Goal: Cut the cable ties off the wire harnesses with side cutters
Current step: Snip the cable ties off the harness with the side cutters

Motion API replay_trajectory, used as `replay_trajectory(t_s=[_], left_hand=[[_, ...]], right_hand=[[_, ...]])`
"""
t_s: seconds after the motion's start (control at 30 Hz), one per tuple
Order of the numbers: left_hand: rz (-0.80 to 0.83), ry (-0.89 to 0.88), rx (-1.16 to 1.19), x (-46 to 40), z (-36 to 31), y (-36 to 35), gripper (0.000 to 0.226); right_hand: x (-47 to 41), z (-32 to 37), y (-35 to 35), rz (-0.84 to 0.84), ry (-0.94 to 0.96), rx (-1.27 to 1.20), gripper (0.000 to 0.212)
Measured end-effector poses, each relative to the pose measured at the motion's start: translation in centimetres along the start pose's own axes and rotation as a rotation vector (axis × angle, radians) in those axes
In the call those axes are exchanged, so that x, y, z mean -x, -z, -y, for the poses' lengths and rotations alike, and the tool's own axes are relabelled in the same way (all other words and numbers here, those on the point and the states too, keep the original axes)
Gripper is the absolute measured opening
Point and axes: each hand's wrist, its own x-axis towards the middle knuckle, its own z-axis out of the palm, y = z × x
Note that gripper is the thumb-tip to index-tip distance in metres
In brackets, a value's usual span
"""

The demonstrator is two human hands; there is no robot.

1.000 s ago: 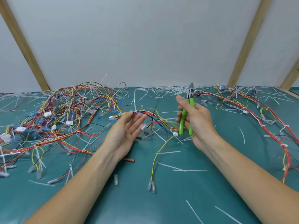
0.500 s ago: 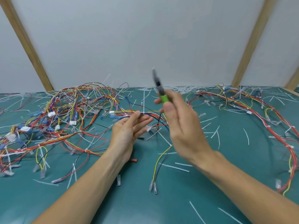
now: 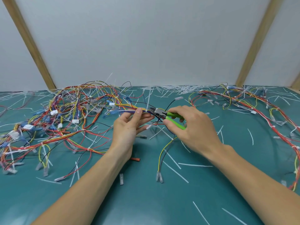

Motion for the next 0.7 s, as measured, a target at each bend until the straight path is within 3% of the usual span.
replay_trajectory(t_s=[0.7], left_hand=[[0.007,-0.073,-0.084,0.31,0.17,-0.13,0.017]], right_hand=[[0.23,-0.3,-0.23,-0.08,0.044,-0.046,0.025]])
